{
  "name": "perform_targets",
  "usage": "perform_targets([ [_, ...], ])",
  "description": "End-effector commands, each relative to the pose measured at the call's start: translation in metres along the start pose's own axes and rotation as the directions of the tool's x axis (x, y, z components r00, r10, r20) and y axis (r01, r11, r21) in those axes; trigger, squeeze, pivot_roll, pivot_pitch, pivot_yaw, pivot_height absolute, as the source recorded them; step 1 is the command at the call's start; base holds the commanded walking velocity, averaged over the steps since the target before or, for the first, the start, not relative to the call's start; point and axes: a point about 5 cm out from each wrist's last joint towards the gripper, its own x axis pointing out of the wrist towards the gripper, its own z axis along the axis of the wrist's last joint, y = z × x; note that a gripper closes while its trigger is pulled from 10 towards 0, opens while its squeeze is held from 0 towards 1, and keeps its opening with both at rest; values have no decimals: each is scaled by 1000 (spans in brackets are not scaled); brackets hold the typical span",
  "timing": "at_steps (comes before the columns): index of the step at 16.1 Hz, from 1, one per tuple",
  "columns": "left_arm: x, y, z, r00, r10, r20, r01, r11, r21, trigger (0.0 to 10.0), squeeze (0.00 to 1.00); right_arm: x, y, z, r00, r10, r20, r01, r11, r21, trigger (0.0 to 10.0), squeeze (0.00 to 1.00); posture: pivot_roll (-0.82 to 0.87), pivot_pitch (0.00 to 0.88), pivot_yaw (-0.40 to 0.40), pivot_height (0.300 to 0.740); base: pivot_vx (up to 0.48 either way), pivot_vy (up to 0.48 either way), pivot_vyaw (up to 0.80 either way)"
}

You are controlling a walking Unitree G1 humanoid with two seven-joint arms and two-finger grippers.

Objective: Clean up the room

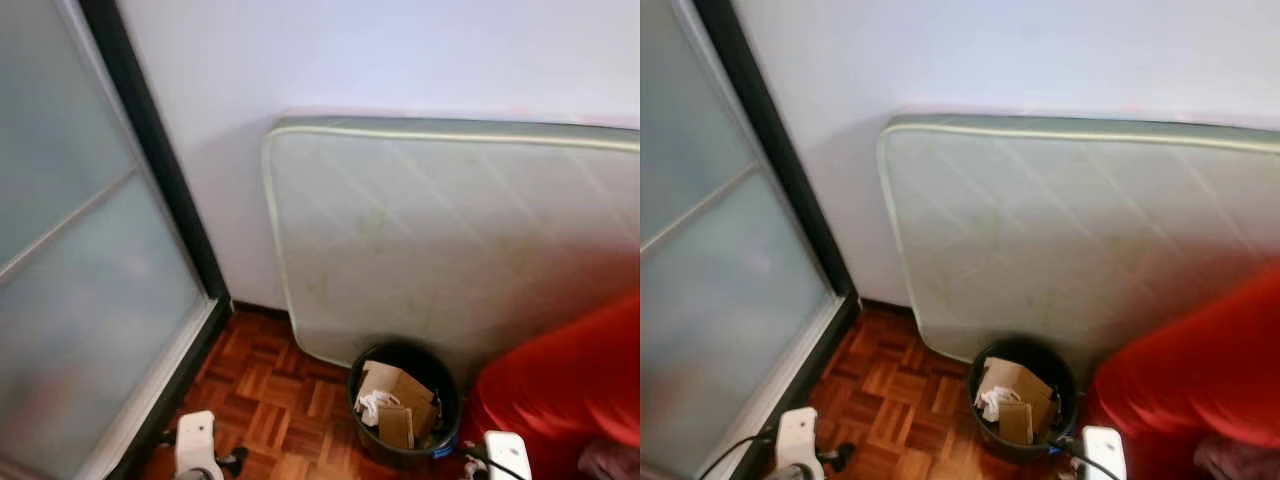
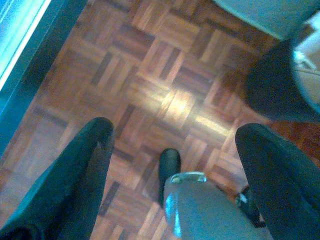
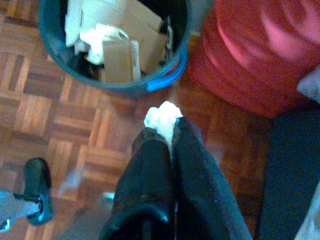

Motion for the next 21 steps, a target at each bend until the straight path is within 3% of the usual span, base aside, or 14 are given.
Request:
perform_targets([
  [1,0,5,0,1000,13,-6,-13,1000,12,10000,0,1,6,1,1000,14,6,-14,1000,-2,10000,0,-41,0,40,740,281,0,0],
  [15,0,5,1,1000,11,-4,-11,1000,17,10000,0,1,8,4,999,34,28,-34,999,-20,10000,0,-39,0,40,740,279,0,0],
  [21,0,4,3,1000,7,9,-7,1000,15,10000,0,1,9,11,993,54,103,-56,998,13,10000,0,-54,0,49,740,0,0,0],
])
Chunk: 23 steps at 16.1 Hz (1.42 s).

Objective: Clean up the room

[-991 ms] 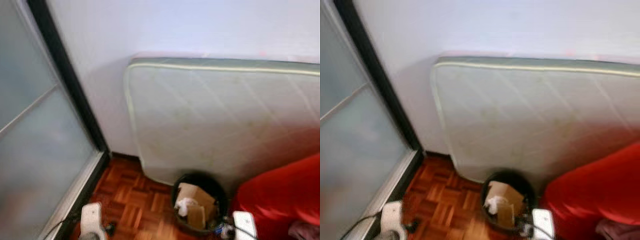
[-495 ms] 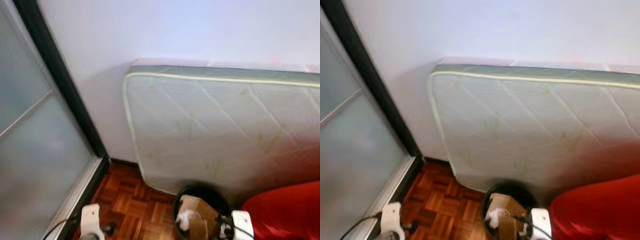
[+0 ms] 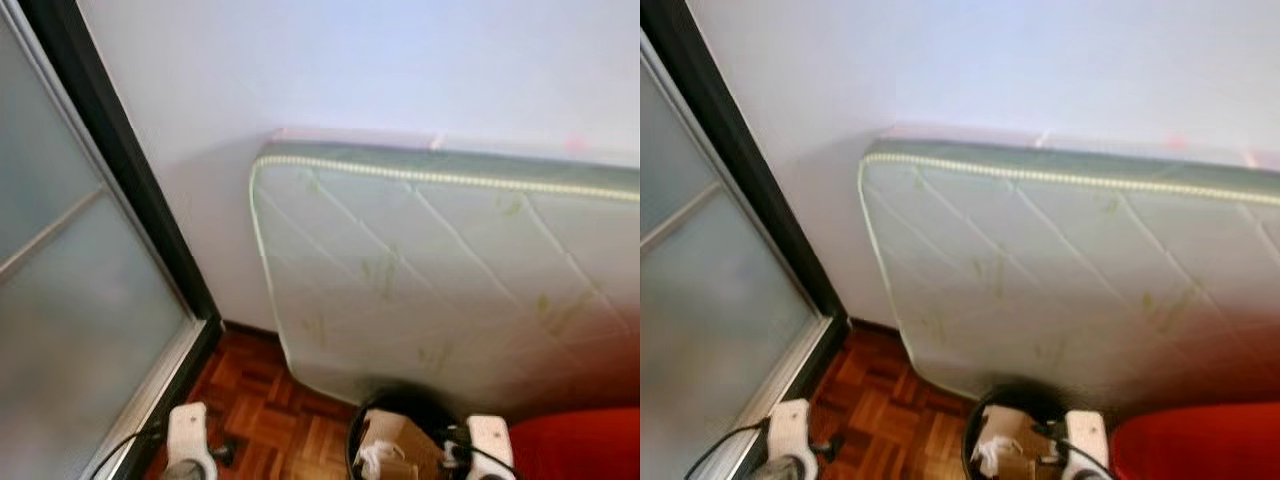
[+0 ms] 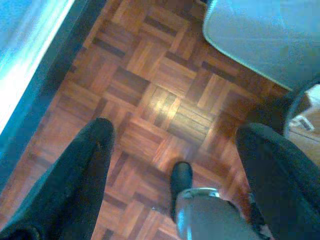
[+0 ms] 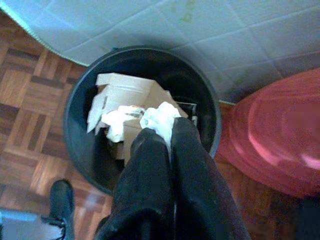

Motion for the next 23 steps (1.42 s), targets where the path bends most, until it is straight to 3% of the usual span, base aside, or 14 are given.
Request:
perform_targets([
  [1,-2,4,-4,1000,6,-4,-6,1000,14,10000,0,0,3,2,999,16,32,-17,1000,24,10000,0,-44,0,47,740,0,0,0],
  [3,-1,4,-2,1000,14,22,-14,1000,5,10000,0,0,3,5,997,34,64,-36,999,25,10000,0,-14,0,40,740,0,0,0],
  [5,-1,4,1,998,14,55,-13,1000,-8,10000,0,16,52,79,956,124,266,-123,992,-21,10000,0,-7,0,38,740,0,0,0],
  [6,-1,3,2,998,13,64,-13,1000,-11,10000,0,17,58,89,947,137,291,-136,990,-24,10000,0,-3,0,37,740,0,0,0],
  [7,0,4,19,990,6,141,-4,1000,-15,10000,0,17,60,95,943,141,301,-141,990,-20,10000,0,-2,0,36,740,0,0,0],
  [9,1,5,38,977,-2,212,5,1000,-13,10000,0,18,63,103,937,147,318,-150,989,-17,10000,0,0,0,37,740,0,0,0],
  [11,2,-6,77,936,-30,350,24,1000,19,10000,0,18,67,116,924,154,349,-161,987,-9,10000,0,4,0,48,740,0,0,0],
  [15,1,-9,83,923,-40,382,33,999,25,10000,0,17,55,116,923,97,371,-114,993,24,10000,0,8,0,52,740,0,0,0],
  [18,1,-11,73,927,-31,374,36,999,-7,10000,0,16,27,109,933,-9,360,-15,998,63,10000,0,2,11,29,740,0,0,0],
  [23,2,-25,70,927,-67,369,75,997,-9,10000,0,12,7,124,910,-66,410,31,995,93,10000,0,-45,55,13,740,0,0,0],
])
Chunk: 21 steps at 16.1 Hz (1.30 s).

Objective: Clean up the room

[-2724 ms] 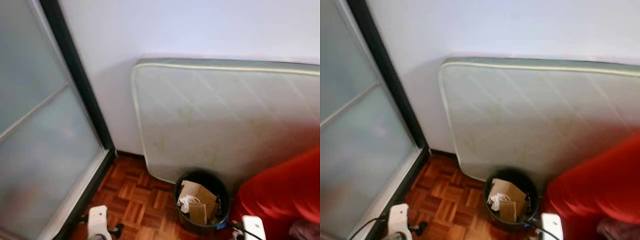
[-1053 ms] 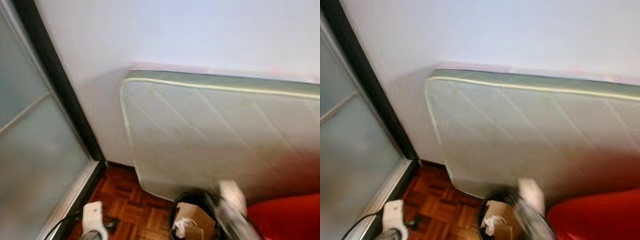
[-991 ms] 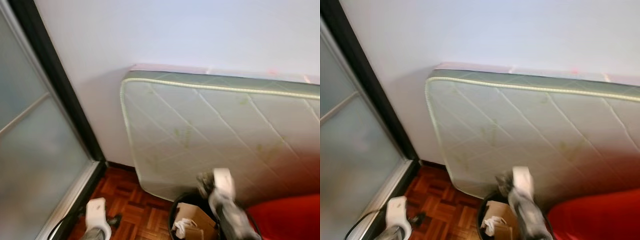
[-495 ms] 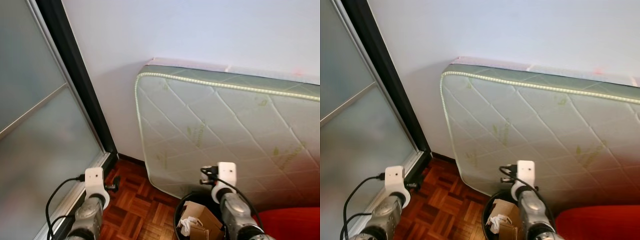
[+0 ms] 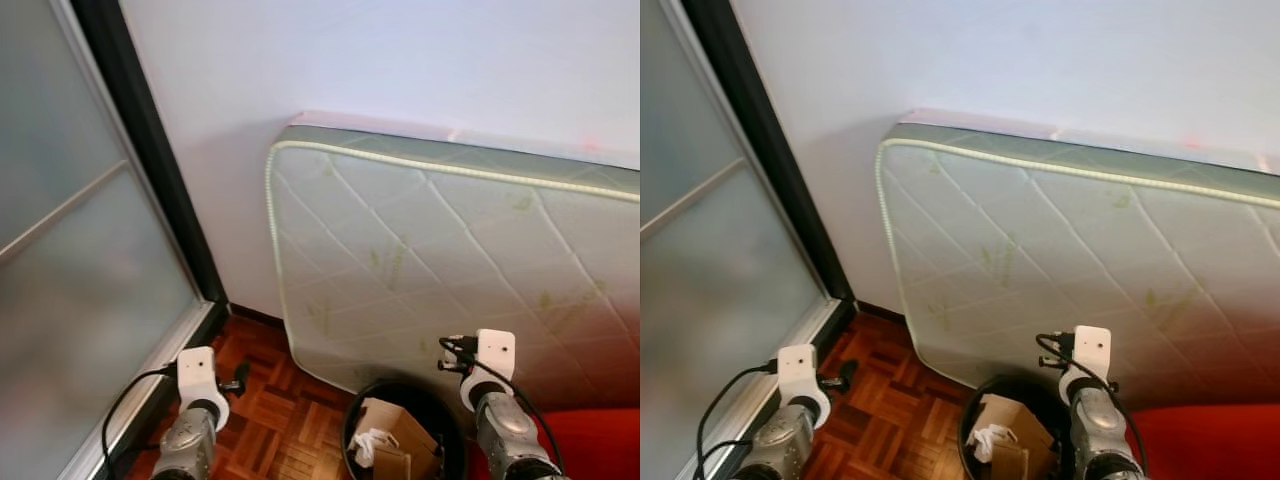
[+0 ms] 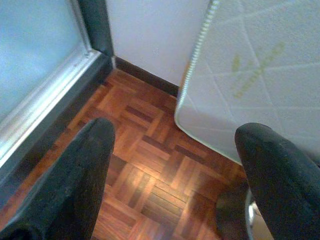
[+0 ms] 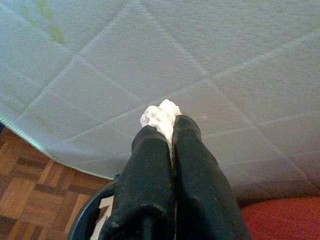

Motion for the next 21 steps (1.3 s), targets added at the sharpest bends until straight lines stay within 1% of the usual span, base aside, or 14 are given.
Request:
perform_targets([
  [1,0,-2,-1,1000,-10,-4,10,1000,2,10000,0,0,-6,4,999,-26,26,25,999,27,10000,0,-44,68,16,740,0,0,0],
  [3,0,-1,0,1000,-16,9,16,1000,7,10000,0,-1,-6,2,999,-21,27,20,999,34,10000,0,-34,82,20,740,0,0,0],
  [4,0,1,3,1000,-13,26,12,1000,7,10000,0,0,-1,5,999,0,40,-2,999,37,10000,0,-28,98,27,740,0,0,0],
  [6,-1,2,4,999,-17,35,17,1000,12,10000,0,1,2,6,999,18,47,-19,999,26,10000,0,-26,119,32,740,0,0,0],
  [10,-2,4,3,999,-19,40,18,1000,23,10000,0,0,10,2,999,33,36,-34,999,8,10000,0,-15,113,37,740,0,0,0],
  [12,-4,7,1,999,-13,51,12,1000,19,10000,0,-1,11,0,998,38,42,-38,999,10,10000,0,-2,127,23,740,0,0,0],
  [14,-6,10,0,998,-3,67,2,1000,16,10000,0,-2,13,-2,998,57,38,-57,998,-6,10000,0,10,151,6,740,0,0,0],
  [15,-7,9,0,997,0,74,-1,1000,14,10000,0,-1,14,-2,998,67,22,-66,997,-26,10000,0,25,163,-6,735,0,0,0],
  [17,-8,9,1,995,12,102,-12,1000,-4,10000,0,1,16,3,996,81,31,-80,996,-36,10000,0,40,177,-15,715,0,0,0],
  [19,-9,8,1,994,3,106,-3,1000,1,10000,0,3,23,7,995,97,39,-95,995,-41,10000,0,33,187,2,685,0,0,0],
  [21,-9,10,0,995,0,105,-1,1000,9,10000,0,3,26,8,995,93,44,-92,995,-25,10000,0,34,191,9,665,0,0,0],
])
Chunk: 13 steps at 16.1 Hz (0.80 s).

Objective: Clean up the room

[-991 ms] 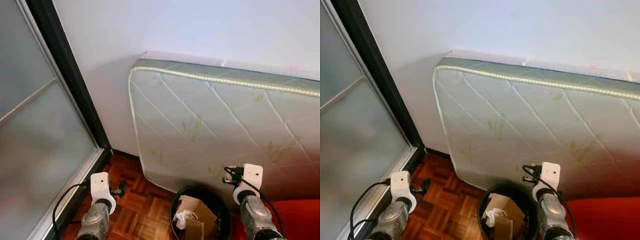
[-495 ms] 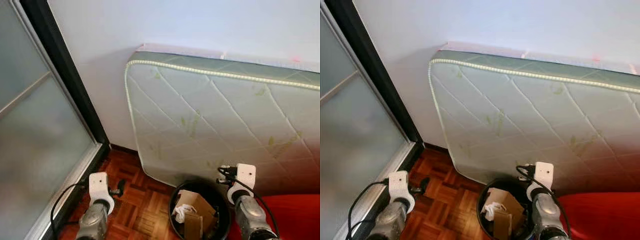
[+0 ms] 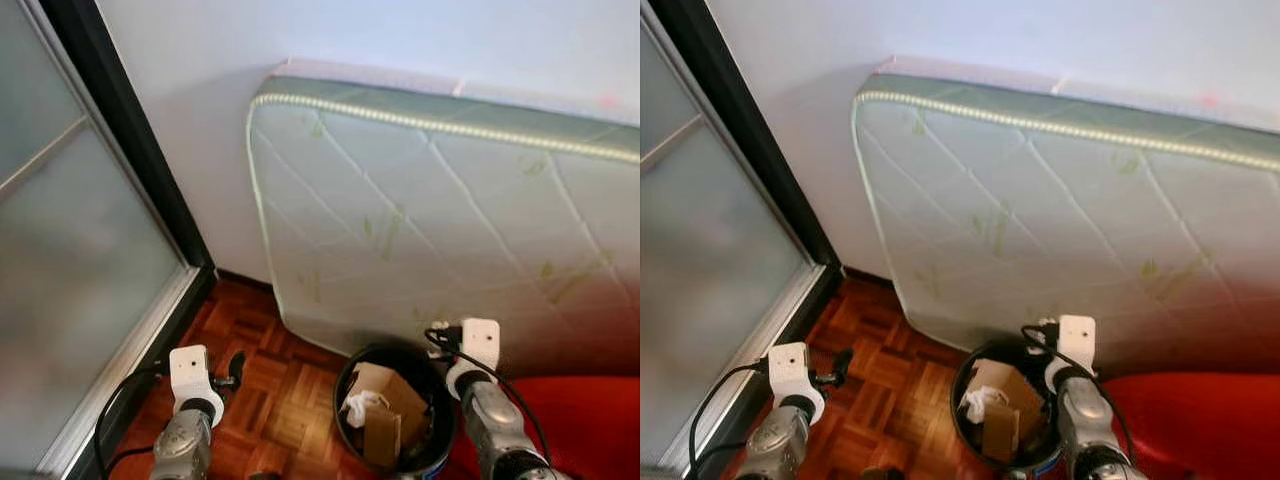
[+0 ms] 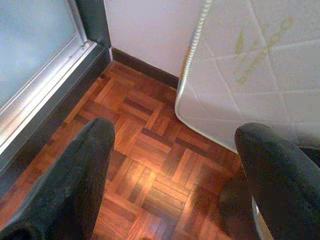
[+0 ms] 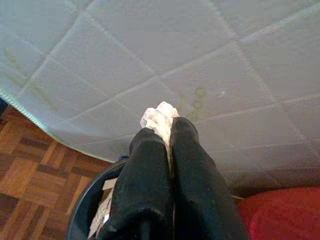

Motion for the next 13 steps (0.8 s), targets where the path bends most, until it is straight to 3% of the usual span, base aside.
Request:
perform_targets([
  [1,-5,4,-6,1000,3,-16,-3,1000,6,10000,0,-1,3,-5,1000,-1,-15,1,1000,13,10000,0,44,199,16,650,0,0,0],
  [5,-3,5,-1,1000,-10,7,10,1000,15,10000,0,-1,10,-5,1000,11,-5,-11,1000,15,10000,0,44,206,36,650,0,0,0],
  [11,2,-6,7,997,-66,34,65,997,29,10000,0,-3,5,-7,1000,-7,-5,7,1000,22,10000,0,38,223,45,650,0,0,0],
  [13,2,-5,9,997,-62,44,61,998,26,10000,0,-2,9,-10,999,1,-44,0,1000,7,10000,0,45,238,34,646,0,0,0],
])
